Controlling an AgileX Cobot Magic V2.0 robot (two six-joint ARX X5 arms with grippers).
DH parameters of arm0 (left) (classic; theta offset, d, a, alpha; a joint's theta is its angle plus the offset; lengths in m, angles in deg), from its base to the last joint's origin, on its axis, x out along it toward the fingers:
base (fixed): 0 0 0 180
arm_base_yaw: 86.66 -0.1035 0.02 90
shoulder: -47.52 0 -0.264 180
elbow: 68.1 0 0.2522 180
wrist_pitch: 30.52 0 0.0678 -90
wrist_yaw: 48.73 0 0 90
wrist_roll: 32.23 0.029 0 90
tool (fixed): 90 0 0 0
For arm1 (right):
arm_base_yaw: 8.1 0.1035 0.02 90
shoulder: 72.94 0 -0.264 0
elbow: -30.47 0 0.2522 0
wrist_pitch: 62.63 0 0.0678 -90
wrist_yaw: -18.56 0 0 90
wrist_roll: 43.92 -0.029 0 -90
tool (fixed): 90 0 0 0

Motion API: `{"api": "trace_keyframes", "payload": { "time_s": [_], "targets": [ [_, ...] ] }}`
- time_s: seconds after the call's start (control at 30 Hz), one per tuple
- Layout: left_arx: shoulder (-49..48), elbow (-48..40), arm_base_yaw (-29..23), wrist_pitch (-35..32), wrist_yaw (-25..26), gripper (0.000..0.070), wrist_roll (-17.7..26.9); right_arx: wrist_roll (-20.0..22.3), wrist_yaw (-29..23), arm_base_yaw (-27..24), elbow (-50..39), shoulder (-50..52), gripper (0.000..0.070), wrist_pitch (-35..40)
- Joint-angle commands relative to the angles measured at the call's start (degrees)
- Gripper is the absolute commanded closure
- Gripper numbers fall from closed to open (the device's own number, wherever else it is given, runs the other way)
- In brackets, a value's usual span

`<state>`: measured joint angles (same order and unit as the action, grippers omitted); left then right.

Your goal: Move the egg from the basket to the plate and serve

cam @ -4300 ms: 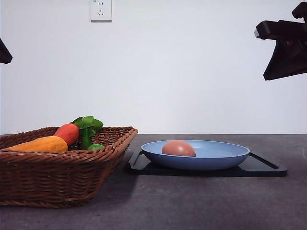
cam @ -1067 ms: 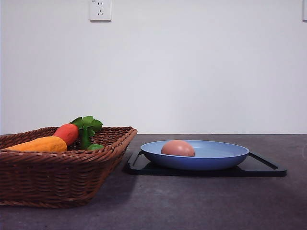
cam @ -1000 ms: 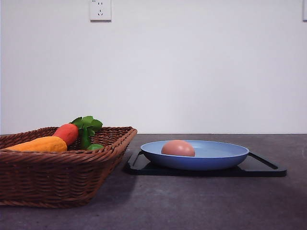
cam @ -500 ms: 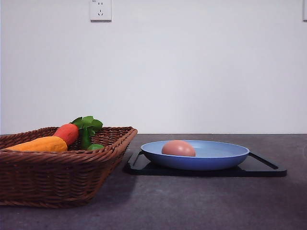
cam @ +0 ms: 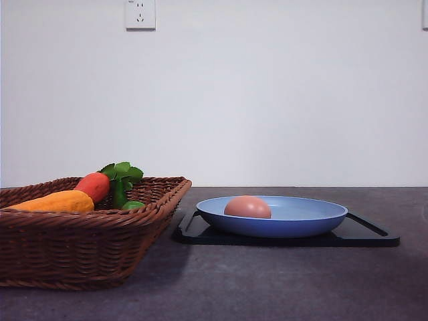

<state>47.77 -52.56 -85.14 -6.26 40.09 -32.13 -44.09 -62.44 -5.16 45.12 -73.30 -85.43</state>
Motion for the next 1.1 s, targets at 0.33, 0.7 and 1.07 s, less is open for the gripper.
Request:
{"api": "trace_keyframes", "payload": {
  "time_s": [0.33, 0.7, 1.07],
  "targets": [
    [-0.1, -1.3, -0.1, 0.2, 0.0, 0.07, 0.3, 0.2, 0.0, 0.0, -0.3, 0.2, 0.07, 0.0],
    [-0.1, -1.3, -0.1, 0.2, 0.0, 0.07, 0.3, 0.2, 0.0, 0.0, -0.3, 0.2, 0.07, 0.0],
    [-0.1, -1.3, -0.1, 0.2, 0.0, 0.07, 0.3, 0.2, 0.0, 0.0, -0.3, 0.2, 0.07, 0.0]
  ]
}}
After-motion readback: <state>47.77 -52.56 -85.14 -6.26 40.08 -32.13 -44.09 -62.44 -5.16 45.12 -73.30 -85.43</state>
